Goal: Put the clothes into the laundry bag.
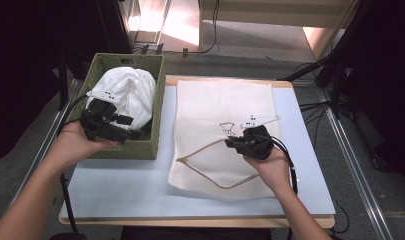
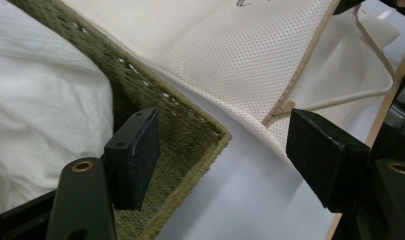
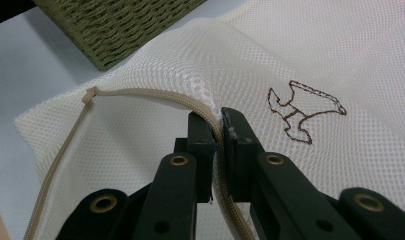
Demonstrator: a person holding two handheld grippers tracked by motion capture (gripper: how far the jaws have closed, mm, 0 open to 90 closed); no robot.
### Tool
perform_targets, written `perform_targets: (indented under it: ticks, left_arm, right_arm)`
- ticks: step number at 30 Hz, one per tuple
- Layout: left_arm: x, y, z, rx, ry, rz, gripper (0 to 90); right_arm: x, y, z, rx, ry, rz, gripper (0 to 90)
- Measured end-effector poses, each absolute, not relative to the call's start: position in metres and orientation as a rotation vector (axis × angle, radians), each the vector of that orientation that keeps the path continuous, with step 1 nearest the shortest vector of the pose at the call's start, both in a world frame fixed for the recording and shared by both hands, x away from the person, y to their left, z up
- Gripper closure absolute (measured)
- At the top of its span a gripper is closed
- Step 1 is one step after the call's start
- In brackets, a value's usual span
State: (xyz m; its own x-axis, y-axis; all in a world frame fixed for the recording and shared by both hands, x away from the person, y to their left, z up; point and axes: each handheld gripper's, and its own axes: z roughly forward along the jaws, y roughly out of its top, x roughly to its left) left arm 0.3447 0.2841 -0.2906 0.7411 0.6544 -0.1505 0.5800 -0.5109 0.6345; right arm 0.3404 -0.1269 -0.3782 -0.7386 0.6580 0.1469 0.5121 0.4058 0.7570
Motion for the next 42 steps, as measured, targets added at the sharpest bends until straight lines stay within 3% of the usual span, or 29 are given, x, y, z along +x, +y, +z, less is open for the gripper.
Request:
perform_targets:
  ticks: [42]
  left_arm:
    - [0.418,0.348,-0.269,2.170,1.102,0.277,29.5]
  right_arm:
    - [0.341,-0.125,-0.380,1.053,2.498,1.237,85.2]
